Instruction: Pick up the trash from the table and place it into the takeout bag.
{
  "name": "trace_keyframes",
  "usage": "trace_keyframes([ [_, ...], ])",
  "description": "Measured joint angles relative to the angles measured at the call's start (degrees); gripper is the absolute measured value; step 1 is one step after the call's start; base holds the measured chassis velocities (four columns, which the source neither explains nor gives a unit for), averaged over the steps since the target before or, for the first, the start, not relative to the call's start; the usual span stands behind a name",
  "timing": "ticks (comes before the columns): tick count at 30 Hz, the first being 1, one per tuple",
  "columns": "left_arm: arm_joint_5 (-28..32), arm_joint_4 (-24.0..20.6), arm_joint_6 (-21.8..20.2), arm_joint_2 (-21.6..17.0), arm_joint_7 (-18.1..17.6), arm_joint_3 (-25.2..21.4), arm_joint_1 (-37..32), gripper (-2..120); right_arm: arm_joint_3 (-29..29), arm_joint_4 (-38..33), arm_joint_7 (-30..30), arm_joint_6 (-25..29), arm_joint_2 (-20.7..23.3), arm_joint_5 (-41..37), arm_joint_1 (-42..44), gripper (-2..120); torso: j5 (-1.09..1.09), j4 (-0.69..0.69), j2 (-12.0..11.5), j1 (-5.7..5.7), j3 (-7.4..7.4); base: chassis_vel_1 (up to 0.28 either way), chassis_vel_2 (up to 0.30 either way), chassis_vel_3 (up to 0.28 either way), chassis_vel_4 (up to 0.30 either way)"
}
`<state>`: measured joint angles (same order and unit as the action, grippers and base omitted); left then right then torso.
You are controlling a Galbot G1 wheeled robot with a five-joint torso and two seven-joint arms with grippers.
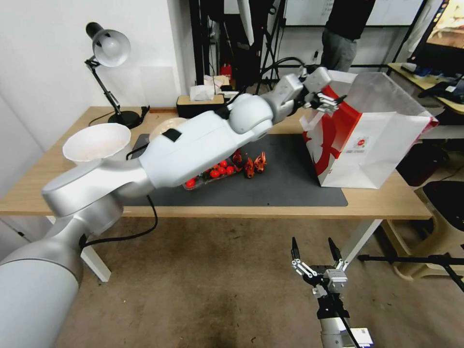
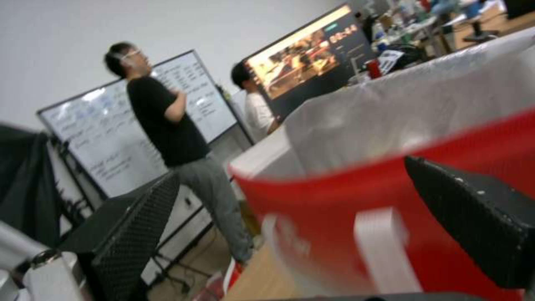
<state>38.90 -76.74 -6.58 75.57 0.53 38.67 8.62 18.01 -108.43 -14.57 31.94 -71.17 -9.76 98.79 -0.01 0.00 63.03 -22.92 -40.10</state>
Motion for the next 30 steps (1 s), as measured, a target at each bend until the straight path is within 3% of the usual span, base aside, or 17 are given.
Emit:
trace_keyframes([
  [5, 0.61, -2.01, -0.55, -2.02, -1.24, -1.14, -2.14, 100, -0.07, 0.04, 0.02, 0.0, 0.04, 0.0, -0.01, 100, -0.01, 0.0, 0.0, 0.0, 0.0, 0.0, 0.0, 0.0, 0.0],
  [9, 0.72, -7.39, -4.1, -7.32, -4.5, -6.12, -9.1, 100, -0.46, 0.16, 0.08, -0.06, 0.02, 0.0, -0.05, 100, -0.01, 0.0, 0.0, 0.0, 0.0, 0.0, 0.0, 0.0, 0.0],
  [11, 0.64, -7.86, -4.23, -7.81, -4.77, -6.77, -10.01, 100, -0.5, 0.17, 0.09, -0.08, 0.02, 0.0, -0.07, 100, -0.01, 0.0, 0.0, 0.0, 0.0, 0.0, 0.0, 0.0, 0.0],
  [14, -1.43, -11.95, -4.57, -12.08, -6.02, -14.11, -19.57, 100, -0.93, 0.55, 0.13, -0.24, 0.36, 0.0, -0.39, 100, -0.01, 0.01, 0.0, 0.0, 0.0, 0.0, 0.0, 0.0, 0.0],
  [15, -1.43, -11.95, -4.57, -12.08, -6.02, -14.11, -19.57, 100, -0.93, 0.55, 0.13, -0.24, 0.36, 0.0, -0.39, 100, -0.01, 0.01, 0.0, 0.0, 0.0, 0.0, 0.0, 0.0, 0.0],
  [18, -3.29, -16.14, -4.35, -14.49, -7.1, -21.35, -27.88, 100, -1.27, 0.58, 0.22, -0.27, 0.51, 0.0, -0.45, 100, 0.0, 0.0, 0.0, 0.01, 0.0, 0.0, 0.0, 0.0, 0.0],
  [19, -4.31, -17.79, -3.05, -14.72, -7.93, -25.17, -31.95, 100, -1.35, 0.56, 0.23, -0.28, 0.56, 0.0, -0.49, 100, 0.01, 0.0, 0.0, 0.0, 0.01, 0.0, 0.0, 0.0, 0.0],
  [20, -4.31, -17.79, -3.05, -14.72, -7.93, -25.17, -31.95, 100, -1.35, 0.56, 0.23, -0.28, 0.56, 0.0, -0.49, 100, 0.01, 0.0, 0.0, 0.0, 0.01, 0.0, 0.0, 0.0, 0.0],
  [23, -6.47, -18.75, 3.5, -13.96, -9.72, -30.81, -39.96, 100, -1.6, 0.55, 0.24, -0.27, 0.61, 0.0, -0.56, 100, 0.01, -0.02, 0.0, 0.01, 0.0, 0.0, 0.0, 0.0, 0.0],
  [28, -8.84, -21.53, 6.28, -12.94, -10.53, -36.61, -47.98, 100, -1.89, 0.55, 0.27, -0.24, 0.65, 0.0, -0.63, 100, -0.01, 0.0, 0.0, 0.01, 0.0, 0.0, 0.0, 0.0, 0.0],
  [30, -12.53, -24.27, 8.14, -12.24, -11.16, -42.05, -54.74, 100, -2.08, 0.39, 0.28, -0.19, 0.74, 0.01, -0.61, 100, 0.01, 0.0, 0.0, 0.01, 0.01, 0.0, 0.0, 0.0, 0.0],
])
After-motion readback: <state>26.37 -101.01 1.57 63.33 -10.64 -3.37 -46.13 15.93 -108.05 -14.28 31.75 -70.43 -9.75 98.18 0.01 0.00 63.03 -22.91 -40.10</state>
